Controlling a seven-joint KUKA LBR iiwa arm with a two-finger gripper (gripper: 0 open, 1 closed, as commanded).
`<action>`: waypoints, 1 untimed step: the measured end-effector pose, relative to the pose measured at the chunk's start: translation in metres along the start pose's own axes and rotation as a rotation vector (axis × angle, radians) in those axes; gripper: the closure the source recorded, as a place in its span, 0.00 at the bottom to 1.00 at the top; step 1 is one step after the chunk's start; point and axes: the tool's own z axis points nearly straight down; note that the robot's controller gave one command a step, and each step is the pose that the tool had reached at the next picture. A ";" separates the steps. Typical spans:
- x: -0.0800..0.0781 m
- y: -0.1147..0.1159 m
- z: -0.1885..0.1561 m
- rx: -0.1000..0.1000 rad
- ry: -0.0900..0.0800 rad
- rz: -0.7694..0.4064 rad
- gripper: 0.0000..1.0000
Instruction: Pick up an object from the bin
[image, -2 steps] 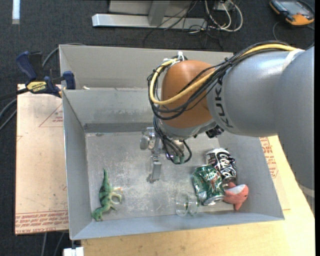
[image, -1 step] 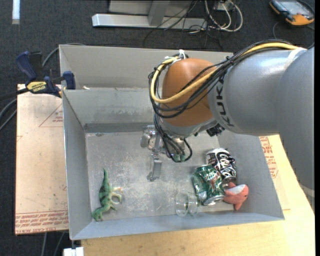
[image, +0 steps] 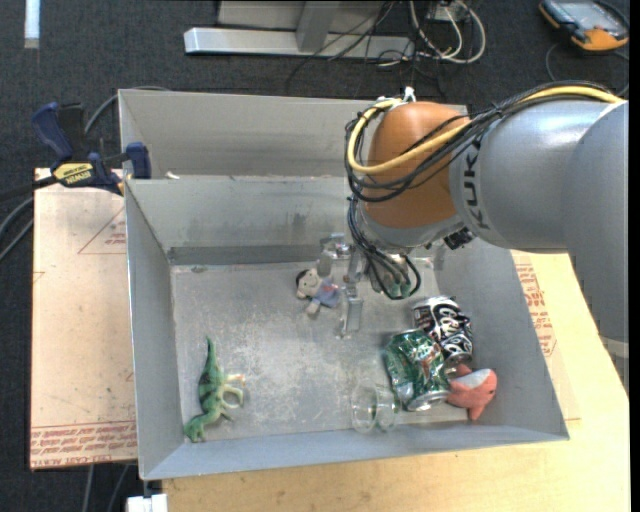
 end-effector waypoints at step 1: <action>-0.007 -0.001 0.025 -0.005 -0.007 0.057 0.00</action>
Offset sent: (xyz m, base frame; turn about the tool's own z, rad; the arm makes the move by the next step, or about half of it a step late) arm 0.0218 -0.0109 -0.0600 -0.1657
